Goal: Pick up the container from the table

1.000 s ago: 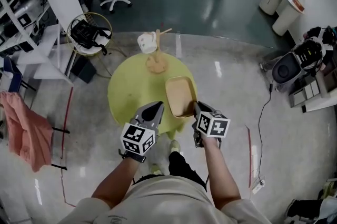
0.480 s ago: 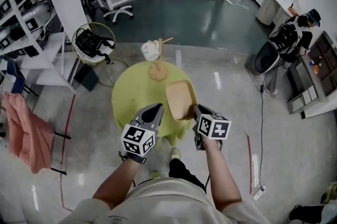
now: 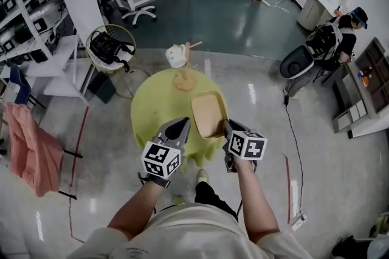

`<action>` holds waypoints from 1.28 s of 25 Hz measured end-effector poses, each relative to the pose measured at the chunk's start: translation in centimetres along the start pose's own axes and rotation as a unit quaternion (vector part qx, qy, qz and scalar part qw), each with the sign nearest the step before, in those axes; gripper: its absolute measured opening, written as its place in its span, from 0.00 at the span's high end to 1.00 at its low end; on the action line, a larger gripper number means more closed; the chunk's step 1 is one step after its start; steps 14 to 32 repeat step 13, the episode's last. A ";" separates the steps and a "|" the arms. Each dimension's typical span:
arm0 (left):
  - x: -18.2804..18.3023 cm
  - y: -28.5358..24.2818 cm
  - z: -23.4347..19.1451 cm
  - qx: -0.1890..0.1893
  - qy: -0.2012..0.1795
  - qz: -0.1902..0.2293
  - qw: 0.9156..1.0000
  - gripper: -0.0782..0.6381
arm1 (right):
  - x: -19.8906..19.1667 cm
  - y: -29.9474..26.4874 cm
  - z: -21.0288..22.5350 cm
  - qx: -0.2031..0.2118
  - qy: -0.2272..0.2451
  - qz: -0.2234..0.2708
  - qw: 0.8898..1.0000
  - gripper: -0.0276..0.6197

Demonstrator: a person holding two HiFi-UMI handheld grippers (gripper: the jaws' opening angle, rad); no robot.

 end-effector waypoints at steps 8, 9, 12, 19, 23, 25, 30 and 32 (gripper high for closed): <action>-0.1 -0.1 0.2 -0.001 0.000 0.001 1.000 0.88 | -0.2 0.0 0.1 -0.001 -0.001 0.002 1.000 0.91; -0.1 -0.1 0.2 -0.002 0.000 0.000 1.000 0.88 | -0.2 0.0 0.1 -0.001 -0.001 0.002 1.000 0.91; -0.1 -0.3 0.3 -0.002 0.001 0.000 1.000 0.88 | -0.2 -0.1 0.3 -0.001 -0.002 0.001 1.000 0.90; -0.1 -0.4 0.3 -0.003 0.001 0.000 1.000 0.88 | -0.2 -0.1 0.3 -0.002 -0.002 0.001 1.000 0.91; -0.1 -0.4 0.3 -0.003 0.001 0.000 1.000 0.88 | -0.2 -0.1 0.3 -0.002 -0.002 0.001 1.000 0.91; -0.1 -0.4 0.3 -0.003 0.001 0.000 1.000 0.88 | -0.2 -0.1 0.3 -0.002 -0.002 0.001 1.000 0.91; -0.1 -0.4 0.3 -0.003 0.001 0.000 1.000 0.88 | -0.2 -0.1 0.3 -0.002 -0.002 0.001 1.000 0.91; -0.1 -0.4 0.3 -0.003 0.001 0.000 1.000 0.88 | -0.2 -0.1 0.3 -0.002 -0.002 0.001 1.000 0.91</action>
Point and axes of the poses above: the fingertips, and each gripper's own axes: y backward along the fingers, z to its right, x out of its top, the point moved 4 cm from there along y, backward along the fingers, and after that the axes turned 3 degrees about -y, right-handed, at the moved point
